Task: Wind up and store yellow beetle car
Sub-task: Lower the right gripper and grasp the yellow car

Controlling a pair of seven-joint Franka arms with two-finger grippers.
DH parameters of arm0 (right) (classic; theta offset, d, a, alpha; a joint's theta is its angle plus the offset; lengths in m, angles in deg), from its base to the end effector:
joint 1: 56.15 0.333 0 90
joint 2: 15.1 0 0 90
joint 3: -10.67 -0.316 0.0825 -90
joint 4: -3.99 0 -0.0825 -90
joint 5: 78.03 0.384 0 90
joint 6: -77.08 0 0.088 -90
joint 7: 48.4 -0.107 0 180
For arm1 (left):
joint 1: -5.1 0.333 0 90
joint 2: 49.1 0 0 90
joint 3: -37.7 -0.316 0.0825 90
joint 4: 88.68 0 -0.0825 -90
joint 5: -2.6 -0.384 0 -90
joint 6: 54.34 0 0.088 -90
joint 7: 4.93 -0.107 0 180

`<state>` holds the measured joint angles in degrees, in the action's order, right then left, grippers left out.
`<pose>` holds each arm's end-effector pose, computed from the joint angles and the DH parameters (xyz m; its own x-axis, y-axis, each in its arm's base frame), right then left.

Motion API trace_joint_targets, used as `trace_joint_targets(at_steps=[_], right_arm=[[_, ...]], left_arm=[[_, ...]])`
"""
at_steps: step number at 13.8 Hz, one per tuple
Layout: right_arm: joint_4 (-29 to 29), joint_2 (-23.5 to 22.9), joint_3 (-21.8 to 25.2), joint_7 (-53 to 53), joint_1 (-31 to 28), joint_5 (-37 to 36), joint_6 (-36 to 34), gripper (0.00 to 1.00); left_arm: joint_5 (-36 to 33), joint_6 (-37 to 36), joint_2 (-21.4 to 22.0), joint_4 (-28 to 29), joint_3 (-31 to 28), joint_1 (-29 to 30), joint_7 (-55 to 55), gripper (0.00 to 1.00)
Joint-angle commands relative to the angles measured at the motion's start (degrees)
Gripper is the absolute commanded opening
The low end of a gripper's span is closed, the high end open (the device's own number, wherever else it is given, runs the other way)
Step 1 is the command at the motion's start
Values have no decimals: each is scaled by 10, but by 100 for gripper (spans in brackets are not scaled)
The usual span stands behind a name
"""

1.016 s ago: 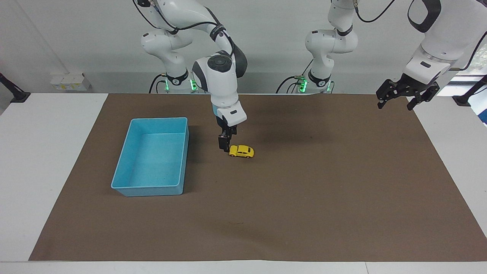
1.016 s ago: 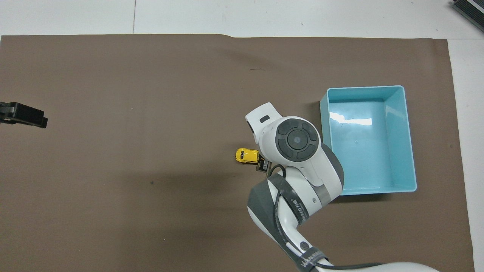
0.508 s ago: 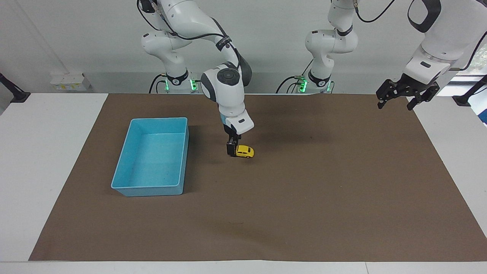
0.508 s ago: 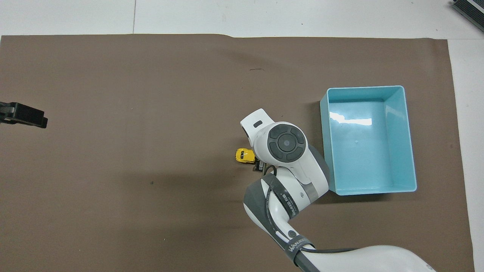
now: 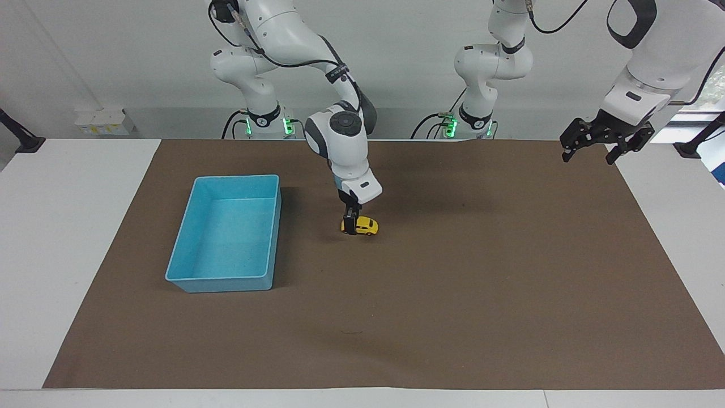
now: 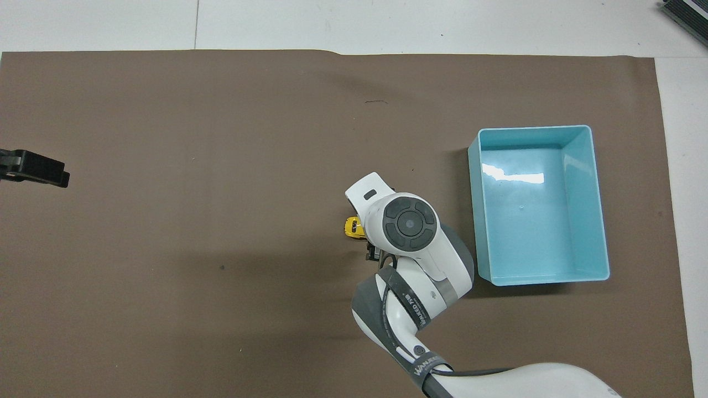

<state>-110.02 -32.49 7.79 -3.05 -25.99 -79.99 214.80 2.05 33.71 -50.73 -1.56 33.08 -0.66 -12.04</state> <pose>0.5164 0.3341 0.3214 0.1773 0.9817 0.0701 0.9793 -0.1830 0.0861 0.5601 -0.0108 0.6294 0.9896 -0.1432 -0.0135 -0.1433 -0.9896 -0.0103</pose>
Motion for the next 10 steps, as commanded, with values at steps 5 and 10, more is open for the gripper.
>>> trace_joint_targets(at_steps=[5, 10], right_arm=[[-11, -5, 0, 10, 10, 2, 28, 96], [-17, -5, 0, 5, 10, 2, 29, 85]], left_arm=[[7, -11, 5, -5, 6, 8, 0, 100], [7, -11, 5, -5, 6, 8, 0, 100]])
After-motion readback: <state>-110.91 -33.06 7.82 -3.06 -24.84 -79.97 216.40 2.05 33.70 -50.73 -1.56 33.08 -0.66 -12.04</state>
